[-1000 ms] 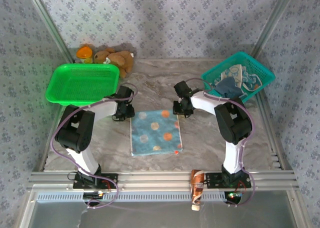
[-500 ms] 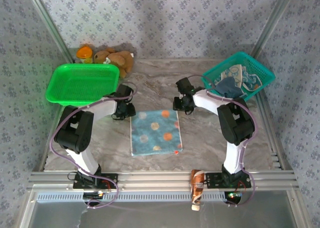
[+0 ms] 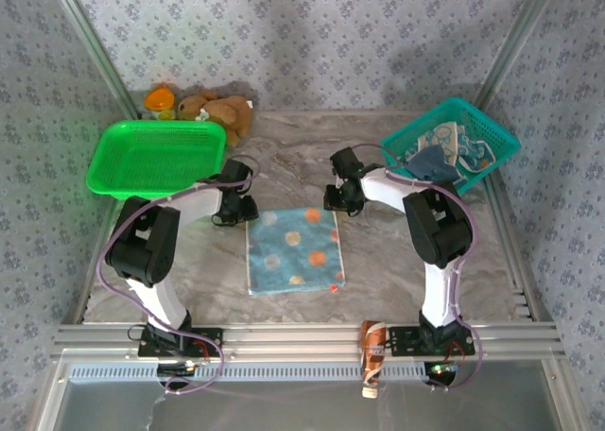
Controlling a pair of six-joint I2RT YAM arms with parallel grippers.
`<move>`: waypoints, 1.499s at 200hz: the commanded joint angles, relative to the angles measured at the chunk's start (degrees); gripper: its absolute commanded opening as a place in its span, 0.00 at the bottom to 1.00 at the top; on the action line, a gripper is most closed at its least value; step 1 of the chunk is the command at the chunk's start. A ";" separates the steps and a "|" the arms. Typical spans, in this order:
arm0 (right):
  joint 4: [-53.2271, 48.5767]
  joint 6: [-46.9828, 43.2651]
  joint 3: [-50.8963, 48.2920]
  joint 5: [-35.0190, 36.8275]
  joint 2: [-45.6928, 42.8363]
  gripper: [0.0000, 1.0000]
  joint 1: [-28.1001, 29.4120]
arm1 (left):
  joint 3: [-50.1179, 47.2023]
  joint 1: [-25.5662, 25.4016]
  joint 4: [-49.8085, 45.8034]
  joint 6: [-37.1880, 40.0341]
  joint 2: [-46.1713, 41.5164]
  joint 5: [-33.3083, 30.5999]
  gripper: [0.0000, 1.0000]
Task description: Fold and stack the towels
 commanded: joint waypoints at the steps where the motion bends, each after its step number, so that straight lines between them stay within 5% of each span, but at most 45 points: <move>1: -0.40 -1.06 0.76 -0.28 1.86 0.33 -0.14 | 0.77 0.29 0.94 0.03 2.53 1.20 0.37; 75: 0.64 -0.10 -0.39 -0.44 1.27 0.12 0.92 | 0.49 -0.88 2.09 -0.46 3.60 2.74 0.22; 103: 0.81 0.00 -0.41 -0.65 0.53 0.00 0.94 | 0.95 -1.25 1.60 -0.28 3.36 2.70 0.00; 197: 5.05 0.24 -5.31 0.64 -12.91 0.00 0.12 | 0.68 -1.49 -1.77 0.74 -8.85 2.26 0.00; 300: 12.21 1.57 -24.86 2.71 -29.52 0.00 3.31 | -13.03 -5.36 3.99 1.26 -24.88 -0.81 0.00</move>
